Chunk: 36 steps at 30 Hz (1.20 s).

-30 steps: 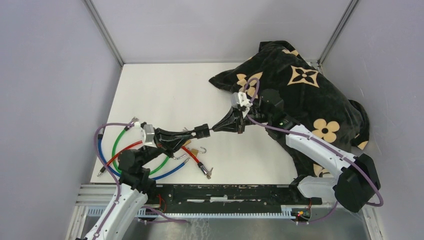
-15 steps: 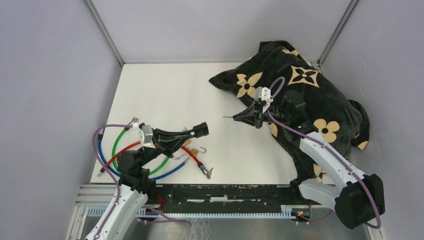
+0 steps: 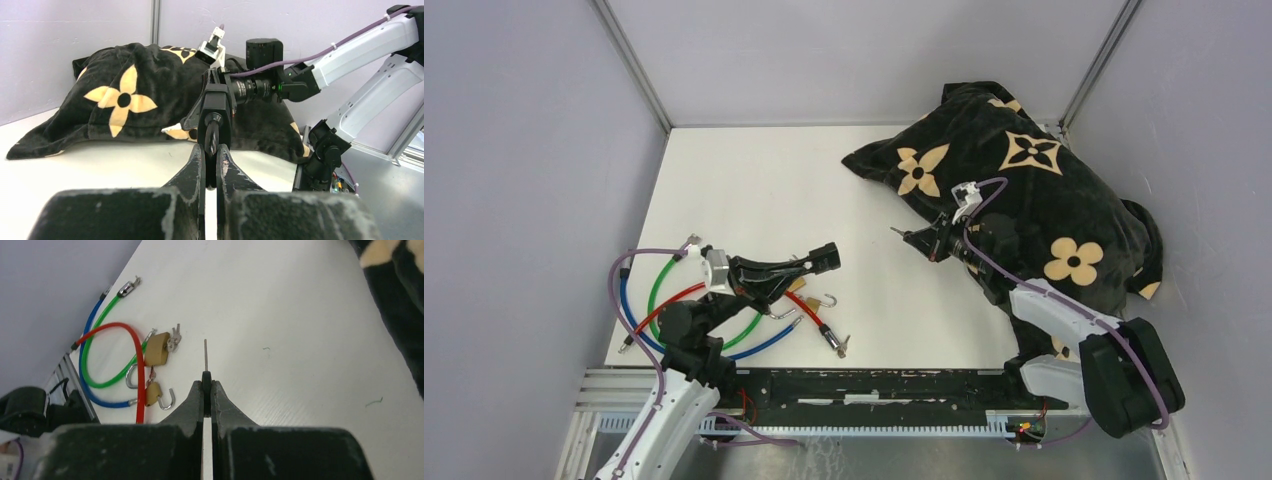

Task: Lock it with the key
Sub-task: Place the key at the center of the board.

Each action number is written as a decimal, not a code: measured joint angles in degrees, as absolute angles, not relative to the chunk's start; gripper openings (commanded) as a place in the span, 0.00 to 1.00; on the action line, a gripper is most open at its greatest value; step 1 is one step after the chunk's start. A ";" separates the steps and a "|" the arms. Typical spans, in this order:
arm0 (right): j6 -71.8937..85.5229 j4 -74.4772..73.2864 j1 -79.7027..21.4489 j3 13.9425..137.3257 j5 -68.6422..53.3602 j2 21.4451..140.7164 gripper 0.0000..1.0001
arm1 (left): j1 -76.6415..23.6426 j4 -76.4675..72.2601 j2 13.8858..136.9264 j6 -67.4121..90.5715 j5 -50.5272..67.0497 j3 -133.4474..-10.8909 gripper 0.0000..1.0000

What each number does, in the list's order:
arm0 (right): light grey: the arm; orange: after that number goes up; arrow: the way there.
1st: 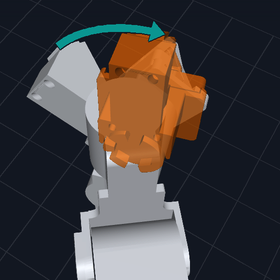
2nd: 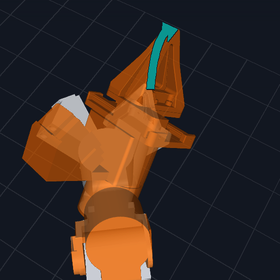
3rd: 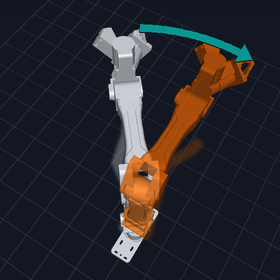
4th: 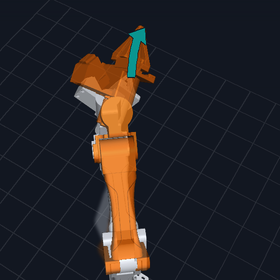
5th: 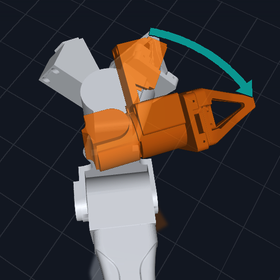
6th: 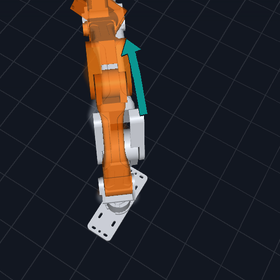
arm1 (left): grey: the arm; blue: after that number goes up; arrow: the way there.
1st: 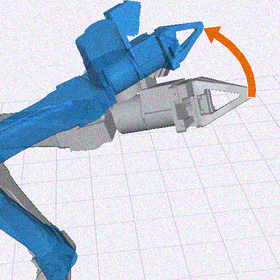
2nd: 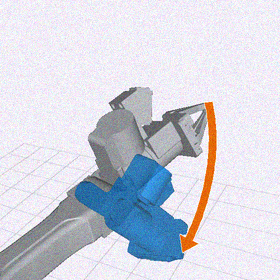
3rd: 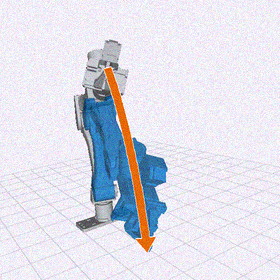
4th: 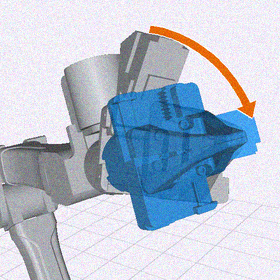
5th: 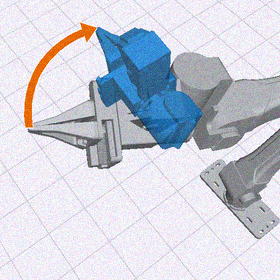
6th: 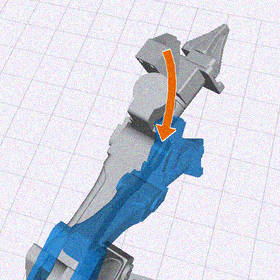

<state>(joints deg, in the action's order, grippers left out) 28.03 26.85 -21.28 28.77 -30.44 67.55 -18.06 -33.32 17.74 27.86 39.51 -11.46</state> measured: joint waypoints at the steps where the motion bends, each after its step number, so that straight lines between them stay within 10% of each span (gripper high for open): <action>1: 30.44 28.25 -21.37 27.27 -28.08 67.79 0.00 | -18.04 -33.32 17.74 27.88 39.40 -11.46 0.02; 32: 45.63 41.52 -25.89 27.42 -7.64 93.84 0.00 | -17.32 -33.32 17.67 28.97 39.03 -10.85 0.02; 36: 45.58 41.54 -25.89 27.42 -7.60 94.50 0.12 | -17.32 -33.32 17.67 28.97 39.03 -10.85 0.02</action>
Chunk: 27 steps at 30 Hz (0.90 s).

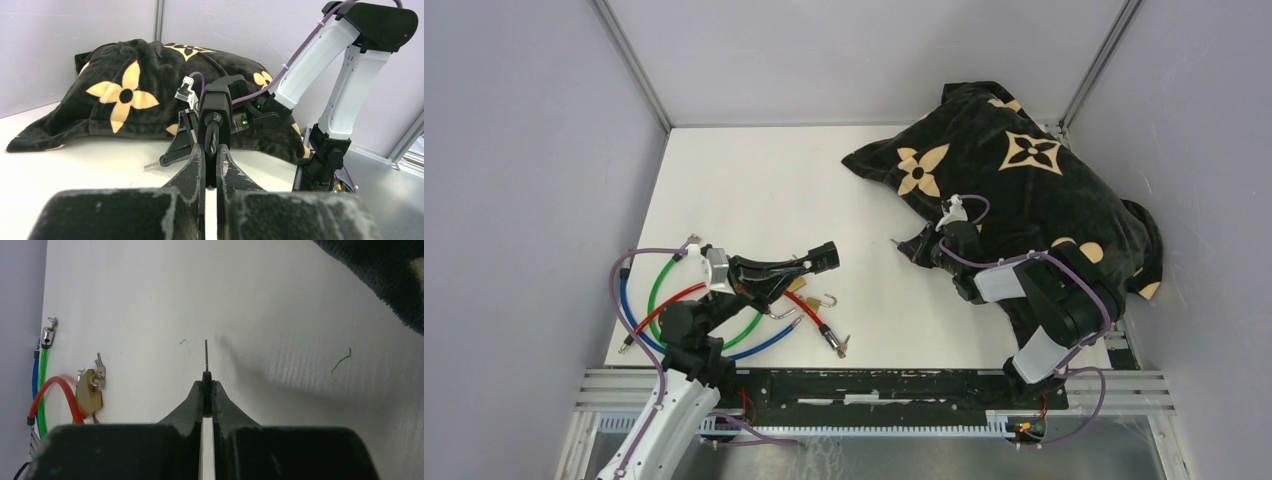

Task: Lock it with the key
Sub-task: Place the key at the center of the board.

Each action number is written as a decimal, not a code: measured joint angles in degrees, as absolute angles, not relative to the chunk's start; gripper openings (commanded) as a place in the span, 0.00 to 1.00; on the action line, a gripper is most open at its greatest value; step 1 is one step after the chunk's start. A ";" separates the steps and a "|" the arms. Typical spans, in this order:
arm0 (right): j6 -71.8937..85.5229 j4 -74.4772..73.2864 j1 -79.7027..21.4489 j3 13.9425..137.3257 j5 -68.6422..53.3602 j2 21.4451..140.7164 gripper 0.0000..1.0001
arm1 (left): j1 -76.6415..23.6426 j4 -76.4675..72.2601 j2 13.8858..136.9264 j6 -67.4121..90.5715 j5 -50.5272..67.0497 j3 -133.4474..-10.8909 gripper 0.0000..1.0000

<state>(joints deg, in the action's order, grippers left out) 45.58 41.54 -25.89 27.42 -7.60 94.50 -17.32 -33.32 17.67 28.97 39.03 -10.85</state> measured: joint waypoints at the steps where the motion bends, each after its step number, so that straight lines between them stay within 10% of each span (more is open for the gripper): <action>1: 45.58 41.54 -25.89 27.42 -7.60 94.72 0.15 | -17.32 -33.32 17.67 28.97 39.03 -10.85 0.02; 15: 43.13 39.99 -25.89 27.35 -6.31 94.72 0.56 | -17.30 -33.32 17.56 28.97 39.03 -10.85 0.02; 27: 22.11 33.12 -28.40 29.17 -6.15 86.50 0.60 | -17.30 -33.32 17.43 28.97 39.03 -10.85 0.02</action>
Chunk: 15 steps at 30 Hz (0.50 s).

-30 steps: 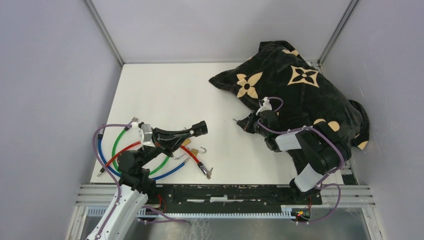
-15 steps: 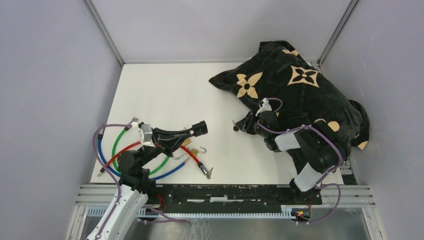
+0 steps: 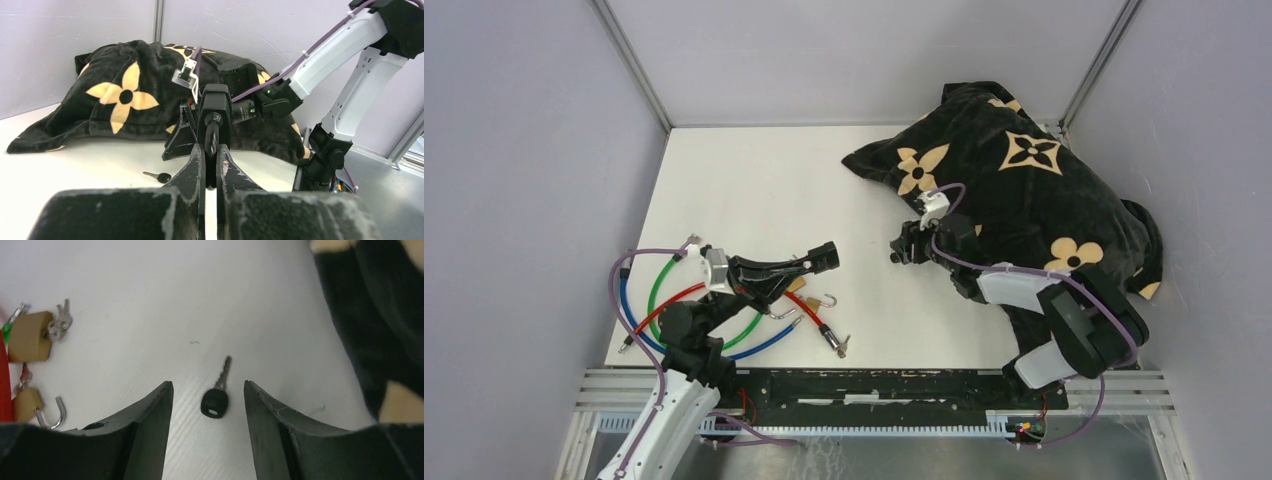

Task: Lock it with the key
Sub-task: Place the key at the center of the board, then place the lock at the center of the board.

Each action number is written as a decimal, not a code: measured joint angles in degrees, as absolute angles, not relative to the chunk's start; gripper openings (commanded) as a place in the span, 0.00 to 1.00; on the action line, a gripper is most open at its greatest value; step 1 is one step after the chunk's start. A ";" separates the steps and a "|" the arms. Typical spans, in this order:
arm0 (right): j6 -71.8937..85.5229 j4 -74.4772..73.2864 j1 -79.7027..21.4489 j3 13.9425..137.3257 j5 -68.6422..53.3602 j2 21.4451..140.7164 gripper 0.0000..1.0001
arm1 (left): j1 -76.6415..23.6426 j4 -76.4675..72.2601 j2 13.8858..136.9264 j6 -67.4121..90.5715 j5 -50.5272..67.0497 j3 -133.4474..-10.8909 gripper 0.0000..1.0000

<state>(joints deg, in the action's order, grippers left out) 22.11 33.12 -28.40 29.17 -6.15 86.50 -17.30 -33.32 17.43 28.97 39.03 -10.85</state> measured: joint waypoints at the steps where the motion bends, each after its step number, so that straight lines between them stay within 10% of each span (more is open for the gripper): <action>1: 16.10 30.98 -30.13 30.70 -6.26 85.27 0.61 | -17.30 -33.32 17.43 28.97 39.03 -10.85 0.02; 11: -33.23 31.70 -43.64 25.04 -8.14 64.42 0.98 | -17.08 -32.82 17.63 30.98 37.28 -10.83 0.02; 15: -50.85 38.83 -48.12 18.20 -8.95 59.09 0.98 | -17.06 -32.60 18.46 33.36 36.21 -10.79 0.02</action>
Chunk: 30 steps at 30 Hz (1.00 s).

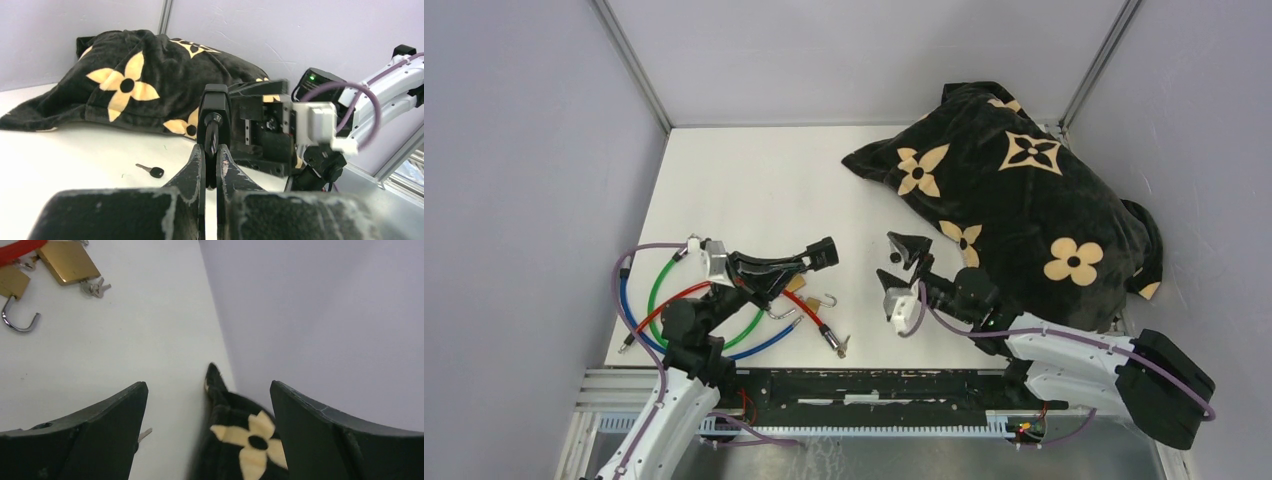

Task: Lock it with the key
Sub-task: Place the lock at the center of the board.

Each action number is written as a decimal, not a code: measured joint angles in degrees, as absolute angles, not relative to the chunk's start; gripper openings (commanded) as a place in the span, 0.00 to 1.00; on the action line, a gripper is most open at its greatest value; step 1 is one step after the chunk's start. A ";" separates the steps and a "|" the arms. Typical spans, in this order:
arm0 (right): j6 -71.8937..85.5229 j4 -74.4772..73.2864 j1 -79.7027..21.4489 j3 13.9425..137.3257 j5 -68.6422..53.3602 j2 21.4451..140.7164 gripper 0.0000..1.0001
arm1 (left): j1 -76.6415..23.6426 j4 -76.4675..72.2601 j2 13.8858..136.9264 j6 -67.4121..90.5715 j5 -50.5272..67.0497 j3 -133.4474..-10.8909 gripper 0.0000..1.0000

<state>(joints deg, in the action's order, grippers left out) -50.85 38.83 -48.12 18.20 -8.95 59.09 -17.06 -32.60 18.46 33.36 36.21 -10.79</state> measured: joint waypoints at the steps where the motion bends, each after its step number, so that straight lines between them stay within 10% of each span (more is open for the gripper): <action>1: -54.37 39.86 -49.60 17.47 -8.99 58.76 0.98 | -17.06 -32.56 18.68 33.71 36.07 -10.70 0.02; 23: -89.06 29.65 -67.00 40.64 -2.35 74.70 0.97 | -17.06 -31.31 19.49 34.33 36.07 -10.31 0.02; 30: -87.66 25.39 -67.31 43.70 0.30 76.62 0.61 | -17.06 -31.14 19.49 34.30 36.07 -10.24 0.02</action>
